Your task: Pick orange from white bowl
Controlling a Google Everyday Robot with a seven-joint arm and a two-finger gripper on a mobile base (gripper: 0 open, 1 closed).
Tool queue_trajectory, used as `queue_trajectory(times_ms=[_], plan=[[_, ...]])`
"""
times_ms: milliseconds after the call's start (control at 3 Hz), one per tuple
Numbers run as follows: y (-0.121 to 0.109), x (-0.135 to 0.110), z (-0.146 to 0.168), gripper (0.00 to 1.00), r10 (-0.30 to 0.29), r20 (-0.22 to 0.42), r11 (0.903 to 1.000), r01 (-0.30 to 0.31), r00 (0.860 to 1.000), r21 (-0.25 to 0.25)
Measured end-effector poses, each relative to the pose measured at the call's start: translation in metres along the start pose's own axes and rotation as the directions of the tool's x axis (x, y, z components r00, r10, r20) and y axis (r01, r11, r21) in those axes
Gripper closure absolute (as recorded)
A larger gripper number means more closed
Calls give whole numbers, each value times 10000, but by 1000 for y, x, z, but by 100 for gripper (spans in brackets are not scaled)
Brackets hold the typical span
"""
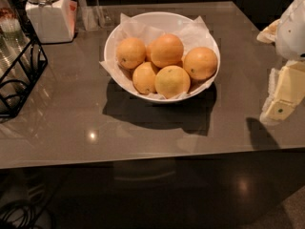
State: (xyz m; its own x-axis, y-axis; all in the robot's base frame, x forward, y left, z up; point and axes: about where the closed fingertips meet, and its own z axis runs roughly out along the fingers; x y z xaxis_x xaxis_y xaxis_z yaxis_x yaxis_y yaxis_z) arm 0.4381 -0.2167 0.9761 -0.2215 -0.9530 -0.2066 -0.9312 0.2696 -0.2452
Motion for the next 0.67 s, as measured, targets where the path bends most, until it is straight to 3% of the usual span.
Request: queue_trajectory(times_ms=[667], plan=[[-6,-6,-2,0,-29,310,10000,26,9995,75]])
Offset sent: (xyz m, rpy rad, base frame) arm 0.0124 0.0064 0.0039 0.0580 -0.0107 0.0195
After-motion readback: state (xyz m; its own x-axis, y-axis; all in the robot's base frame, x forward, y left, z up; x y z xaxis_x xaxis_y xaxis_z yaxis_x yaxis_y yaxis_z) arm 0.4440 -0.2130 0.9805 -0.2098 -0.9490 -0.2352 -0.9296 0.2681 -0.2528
